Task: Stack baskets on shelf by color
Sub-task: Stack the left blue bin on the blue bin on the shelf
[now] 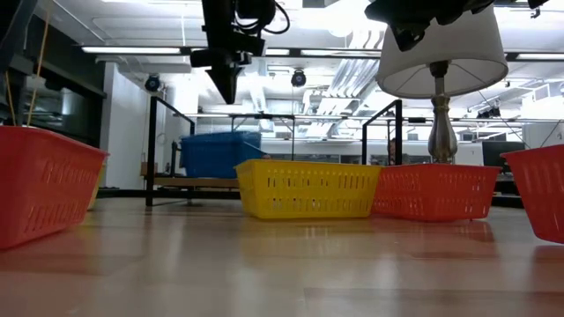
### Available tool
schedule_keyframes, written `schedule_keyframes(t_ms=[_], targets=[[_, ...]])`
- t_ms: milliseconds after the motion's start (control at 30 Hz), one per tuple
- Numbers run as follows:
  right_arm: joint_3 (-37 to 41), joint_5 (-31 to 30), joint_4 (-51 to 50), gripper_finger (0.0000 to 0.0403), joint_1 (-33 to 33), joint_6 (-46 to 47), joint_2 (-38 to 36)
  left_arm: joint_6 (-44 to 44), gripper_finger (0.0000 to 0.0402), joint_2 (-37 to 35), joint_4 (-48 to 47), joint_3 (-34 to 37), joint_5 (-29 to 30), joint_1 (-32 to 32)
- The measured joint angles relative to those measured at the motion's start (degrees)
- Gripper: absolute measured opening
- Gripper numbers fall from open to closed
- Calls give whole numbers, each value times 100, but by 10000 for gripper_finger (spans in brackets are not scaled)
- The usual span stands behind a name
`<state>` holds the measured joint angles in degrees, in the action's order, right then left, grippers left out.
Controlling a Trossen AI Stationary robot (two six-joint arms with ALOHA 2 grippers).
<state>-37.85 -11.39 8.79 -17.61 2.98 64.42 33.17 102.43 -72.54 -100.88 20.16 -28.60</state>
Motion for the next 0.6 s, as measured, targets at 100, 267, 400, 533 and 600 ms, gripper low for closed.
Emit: schedule_keyframes(t_ms=[100,267,400,533,600], targets=[[0,1,-1,0,0,0,0,-19,75,0,82,0,-3,0],[0,-1,-1,0,-2,0,0,-263,115,-12,224,0,-7,11],[0,-1,-1,0,-2,0,0,-764,135,-37,140,0,-286,26],[0,-3,2,0,0,0,0,-1254,131,-37,182,4,-1600,-45],[0,-3,14,0,0,0,0,-1305,117,-37,600,99,-2122,-53]])
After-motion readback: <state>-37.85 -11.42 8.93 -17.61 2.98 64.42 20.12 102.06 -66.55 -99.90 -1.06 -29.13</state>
